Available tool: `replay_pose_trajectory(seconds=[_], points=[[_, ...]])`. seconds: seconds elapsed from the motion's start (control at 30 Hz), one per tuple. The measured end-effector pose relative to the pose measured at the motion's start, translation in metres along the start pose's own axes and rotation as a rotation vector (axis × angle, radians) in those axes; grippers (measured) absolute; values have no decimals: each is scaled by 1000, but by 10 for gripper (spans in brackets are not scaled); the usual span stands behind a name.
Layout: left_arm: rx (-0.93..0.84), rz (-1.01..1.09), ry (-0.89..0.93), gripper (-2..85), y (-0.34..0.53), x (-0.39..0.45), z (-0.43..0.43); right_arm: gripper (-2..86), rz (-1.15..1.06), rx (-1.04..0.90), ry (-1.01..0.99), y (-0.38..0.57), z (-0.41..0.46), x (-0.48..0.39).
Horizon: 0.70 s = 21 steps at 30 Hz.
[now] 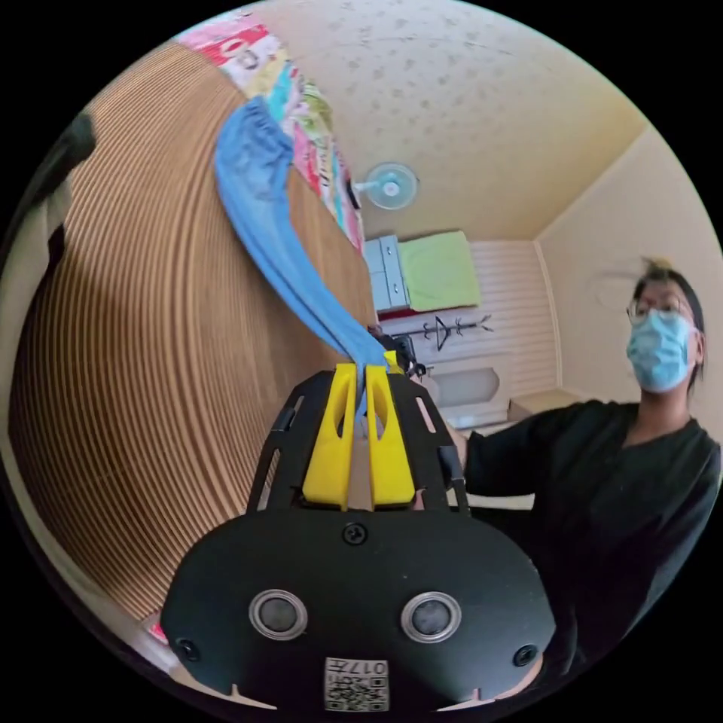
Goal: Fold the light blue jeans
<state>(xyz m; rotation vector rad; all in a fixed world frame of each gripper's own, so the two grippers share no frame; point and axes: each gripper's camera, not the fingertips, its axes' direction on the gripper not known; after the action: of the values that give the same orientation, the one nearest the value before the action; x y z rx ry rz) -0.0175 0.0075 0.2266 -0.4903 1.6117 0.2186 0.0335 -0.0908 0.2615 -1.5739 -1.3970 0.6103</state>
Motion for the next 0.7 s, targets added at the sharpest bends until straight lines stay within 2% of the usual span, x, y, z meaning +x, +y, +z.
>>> replay_pose_trajectory(seconds=[0.17, 0.4, 0.5, 0.57, 0.7], points=[[31, 203, 156, -3, 23, 109, -36, 17, -190, 100, -174, 60, -32, -107], [151, 538, 248, -2, 4, 267, -84, 18, -497, 104, -192, 74, -51, -267], [197, 517, 276, -1, -23, 298, -97, 18, -587, 108, -127, 71, -55, -329], [205, 523, 234, -1, -44, 306, -101, 17, -616, 131, 18, 58, -57, -356], [162, 388, 96, 0, -107, 278, -88, 17, -490, 163, 163, 8, -58, -333]])
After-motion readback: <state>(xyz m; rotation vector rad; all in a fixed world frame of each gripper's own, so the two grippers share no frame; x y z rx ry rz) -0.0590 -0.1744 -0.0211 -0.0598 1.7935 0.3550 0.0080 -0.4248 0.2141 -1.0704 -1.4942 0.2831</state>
